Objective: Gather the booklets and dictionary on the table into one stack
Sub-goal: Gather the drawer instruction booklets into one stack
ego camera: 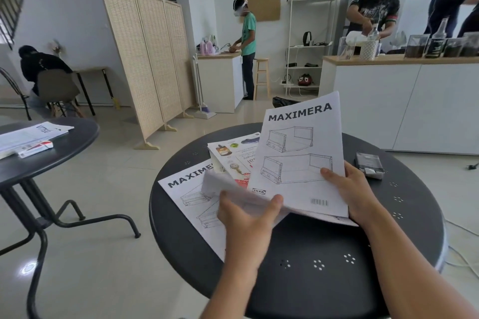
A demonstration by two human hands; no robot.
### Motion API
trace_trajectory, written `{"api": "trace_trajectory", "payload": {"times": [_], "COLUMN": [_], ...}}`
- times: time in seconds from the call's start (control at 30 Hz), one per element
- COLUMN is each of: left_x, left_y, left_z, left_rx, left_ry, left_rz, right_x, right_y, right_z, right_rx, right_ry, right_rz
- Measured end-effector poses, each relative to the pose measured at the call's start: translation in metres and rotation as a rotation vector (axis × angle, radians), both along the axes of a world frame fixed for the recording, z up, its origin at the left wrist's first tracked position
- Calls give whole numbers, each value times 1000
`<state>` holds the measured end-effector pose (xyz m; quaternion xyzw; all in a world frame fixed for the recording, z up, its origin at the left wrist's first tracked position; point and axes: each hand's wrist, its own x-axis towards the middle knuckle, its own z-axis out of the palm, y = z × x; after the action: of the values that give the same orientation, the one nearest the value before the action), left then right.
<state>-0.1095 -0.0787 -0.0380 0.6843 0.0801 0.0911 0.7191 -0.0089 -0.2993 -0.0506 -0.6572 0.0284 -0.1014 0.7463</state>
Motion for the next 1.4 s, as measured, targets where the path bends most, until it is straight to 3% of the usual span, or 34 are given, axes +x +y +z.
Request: {"api": "trace_trajectory", "payload": {"times": [0.17, 0.4, 0.5, 0.7, 1.1, 1.23, 1.4], "left_x": [7, 11, 8, 1, 12, 29, 62], "left_y": [-35, -22, 0, 46, 79, 75, 63], "left_z": [-17, -5, 18, 62, 71, 67, 31], "left_rx": [-301, -558, -493, -179, -431, -559, -339], "left_ry": [43, -42, -130, -381, -739, -589, -274], "left_rz": [98, 483, 570, 593, 659, 487, 272], "right_x": [-3, 0, 3, 4, 3, 0, -5], "right_y": [2, -2, -3, -1, 1, 1, 1], "right_z": [2, 2, 1, 0, 0, 2, 9], "right_rx": [23, 86, 137, 112, 60, 55, 24], "right_ry": [-9, -5, -9, -3, 25, 29, 32], "right_rz": [-3, -56, -102, -124, -95, -67, -10]}}
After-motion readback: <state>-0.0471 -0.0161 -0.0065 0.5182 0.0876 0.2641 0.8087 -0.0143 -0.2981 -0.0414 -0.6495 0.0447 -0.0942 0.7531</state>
